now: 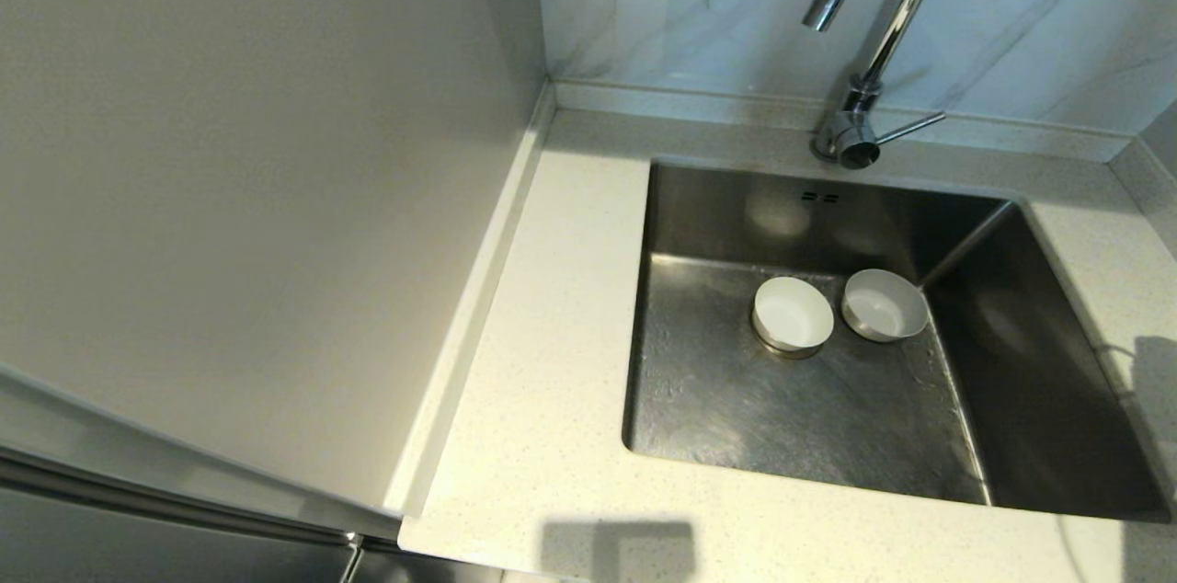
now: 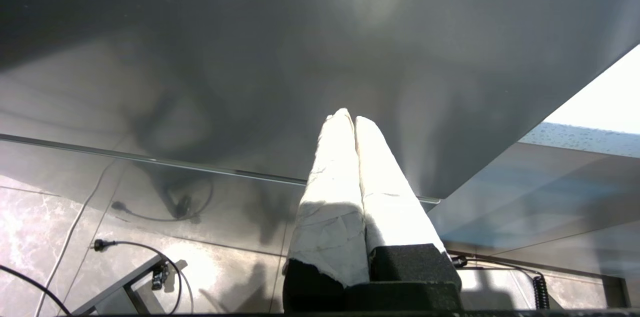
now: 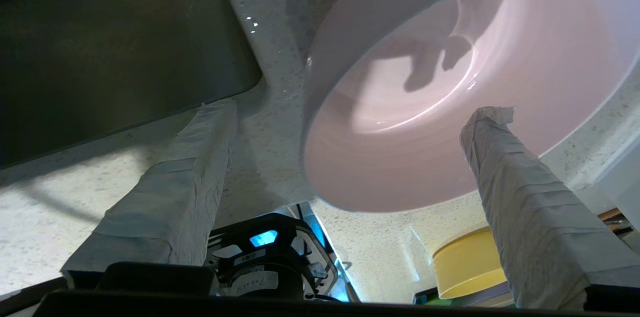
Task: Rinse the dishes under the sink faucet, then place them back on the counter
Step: Put a bowl into the sink
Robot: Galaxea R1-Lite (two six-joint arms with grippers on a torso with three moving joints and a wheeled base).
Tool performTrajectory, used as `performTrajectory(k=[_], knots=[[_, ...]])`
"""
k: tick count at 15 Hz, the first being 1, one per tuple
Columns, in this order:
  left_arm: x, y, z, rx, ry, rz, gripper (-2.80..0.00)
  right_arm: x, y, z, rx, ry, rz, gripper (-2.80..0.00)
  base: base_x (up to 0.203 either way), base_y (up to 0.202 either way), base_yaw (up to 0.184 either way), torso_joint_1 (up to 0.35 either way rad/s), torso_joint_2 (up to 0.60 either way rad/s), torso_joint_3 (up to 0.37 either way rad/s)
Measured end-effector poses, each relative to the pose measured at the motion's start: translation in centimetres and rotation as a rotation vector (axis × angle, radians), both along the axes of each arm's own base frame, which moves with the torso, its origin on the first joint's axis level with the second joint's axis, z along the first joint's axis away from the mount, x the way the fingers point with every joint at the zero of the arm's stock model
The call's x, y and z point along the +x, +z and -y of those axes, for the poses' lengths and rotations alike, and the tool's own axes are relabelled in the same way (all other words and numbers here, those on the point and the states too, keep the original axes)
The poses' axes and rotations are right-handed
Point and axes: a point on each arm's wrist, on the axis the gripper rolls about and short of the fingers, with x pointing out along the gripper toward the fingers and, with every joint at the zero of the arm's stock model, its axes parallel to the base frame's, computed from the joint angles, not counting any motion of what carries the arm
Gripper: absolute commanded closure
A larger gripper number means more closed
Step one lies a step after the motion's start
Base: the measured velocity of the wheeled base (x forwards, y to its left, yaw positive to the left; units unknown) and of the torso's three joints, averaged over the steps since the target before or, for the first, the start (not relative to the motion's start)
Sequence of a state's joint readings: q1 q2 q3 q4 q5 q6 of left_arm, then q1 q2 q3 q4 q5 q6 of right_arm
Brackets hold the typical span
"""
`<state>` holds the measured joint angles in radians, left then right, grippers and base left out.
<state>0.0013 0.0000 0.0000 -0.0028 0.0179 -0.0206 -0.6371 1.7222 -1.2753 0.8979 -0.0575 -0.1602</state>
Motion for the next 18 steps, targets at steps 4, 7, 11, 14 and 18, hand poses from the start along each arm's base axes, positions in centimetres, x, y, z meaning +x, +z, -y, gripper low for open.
performTrajectory(k=[4, 7, 11, 14, 18], knots=[[0.0, 0.0, 0.0, -0.001, 0.0, 0.0, 0.0, 0.2, -0.8, 0.6, 0.016, 0.008, -0.03, 0.0, 0.0, 0.0, 0.0, 0.0, 0.0, 0.0], [0.0, 0.0, 0.0, 0.0, 0.0, 0.0, 0.0, 0.4, -1.0, 0.8, 0.018, 0.015, -0.038, 0.0, 0.0, 0.0, 0.0, 0.0, 0.0, 0.0], [0.0, 0.0, 0.0, 0.0, 0.0, 0.0, 0.0, 0.4, -1.0, 0.9, -0.017, 0.007, -0.059, 0.0, 0.0, 0.0, 0.0, 0.0, 0.0, 0.0], [0.0, 0.0, 0.0, 0.0, 0.0, 0.0, 0.0, 0.4, -0.8, 0.8, -0.024, 0.011, -0.059, 0.0, 0.0, 0.0, 0.0, 0.0, 0.0, 0.0], [0.0, 0.0, 0.0, 0.0, 0.0, 0.0, 0.0, -0.1, 0.1, 0.1, -0.059, 0.117, -0.053, 0.0, 0.0, 0.0, 0.0, 0.0, 0.0, 0.0]])
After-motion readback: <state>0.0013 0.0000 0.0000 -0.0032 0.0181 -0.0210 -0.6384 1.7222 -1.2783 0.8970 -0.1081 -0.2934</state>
